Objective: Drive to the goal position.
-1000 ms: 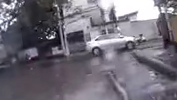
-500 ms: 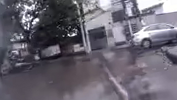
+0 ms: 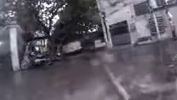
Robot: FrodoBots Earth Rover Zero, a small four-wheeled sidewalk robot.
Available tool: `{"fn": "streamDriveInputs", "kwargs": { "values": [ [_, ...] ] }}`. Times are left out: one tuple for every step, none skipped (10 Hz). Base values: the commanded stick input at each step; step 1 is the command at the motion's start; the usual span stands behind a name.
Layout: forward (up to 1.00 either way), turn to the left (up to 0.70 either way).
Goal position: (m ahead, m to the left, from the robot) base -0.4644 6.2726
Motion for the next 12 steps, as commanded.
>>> {"fn": "streamDriveInputs", "kwargs": {
  "values": [
    [1.00,0.27],
    [1.00,0.27],
    [1.00,0.27],
    [1.00,0.27],
    [1.00,0.27],
    [1.00,0.27],
    [1.00,0.27],
    [1.00,0.27],
    [1.00,0.27],
    [1.00,0.27],
    [1.00,0.27],
    [1.00,0.27]
  ]
}}
